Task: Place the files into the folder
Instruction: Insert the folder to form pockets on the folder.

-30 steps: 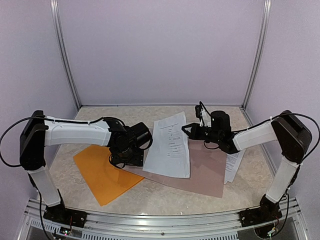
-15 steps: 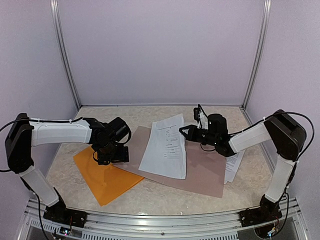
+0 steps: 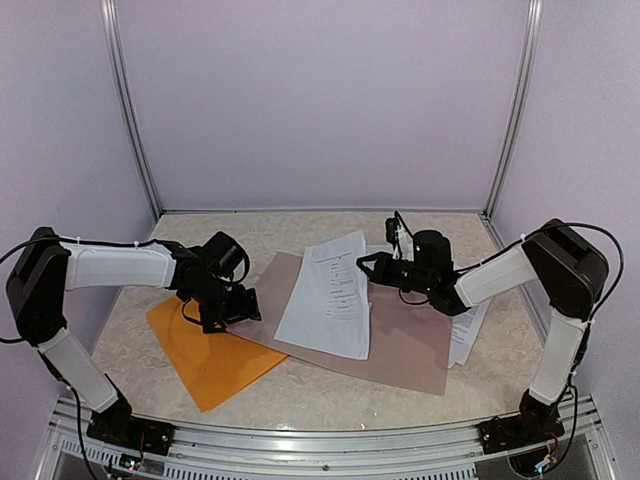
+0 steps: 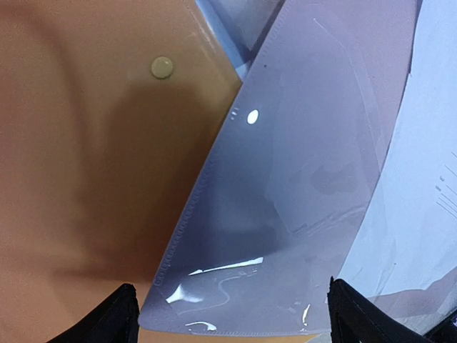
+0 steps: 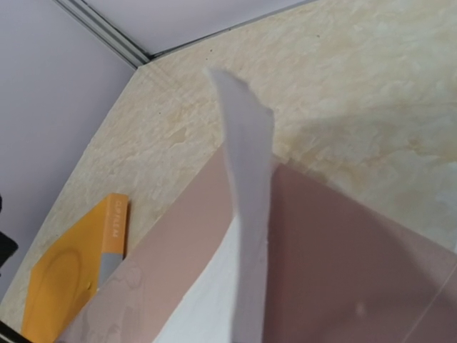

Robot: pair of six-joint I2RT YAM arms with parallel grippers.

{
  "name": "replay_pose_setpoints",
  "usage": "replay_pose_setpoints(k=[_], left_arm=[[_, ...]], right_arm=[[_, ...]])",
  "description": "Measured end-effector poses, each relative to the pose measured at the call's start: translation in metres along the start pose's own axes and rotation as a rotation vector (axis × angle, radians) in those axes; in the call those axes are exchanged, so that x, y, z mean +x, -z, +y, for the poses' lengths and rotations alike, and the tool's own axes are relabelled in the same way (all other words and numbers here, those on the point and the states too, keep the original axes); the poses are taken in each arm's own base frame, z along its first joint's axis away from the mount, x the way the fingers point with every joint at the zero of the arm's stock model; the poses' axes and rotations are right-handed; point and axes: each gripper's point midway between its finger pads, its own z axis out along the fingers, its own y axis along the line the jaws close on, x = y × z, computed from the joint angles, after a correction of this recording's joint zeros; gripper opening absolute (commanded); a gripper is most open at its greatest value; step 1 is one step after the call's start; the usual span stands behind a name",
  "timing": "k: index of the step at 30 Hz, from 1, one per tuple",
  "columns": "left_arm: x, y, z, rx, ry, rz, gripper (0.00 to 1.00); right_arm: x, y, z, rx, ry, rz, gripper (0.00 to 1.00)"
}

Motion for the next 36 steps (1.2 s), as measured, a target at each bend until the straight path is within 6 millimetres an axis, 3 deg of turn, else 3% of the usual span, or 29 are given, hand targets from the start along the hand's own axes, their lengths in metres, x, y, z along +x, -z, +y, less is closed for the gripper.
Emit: replay_pose_setpoints(k=[10,26,36], left_arm=[[0.005,-0.015,-0.012,0.039,0.016,0.036,0.88],[0.005,-0.013,-0.02,0.047,0.007,0.028,0.88],[0.005,-0.012,-0.02,0.039,0.001,0.023,0.88]], right_arm=[[0.009,-0.007,-0.004,-0.007,-0.022,0.008,0.0],[0.011,-0.013,-0.001,-0.041,-0.044,0.001,0.0],[0.01,-0.014,-0.021,0.114,0.08,0.044,0.0]])
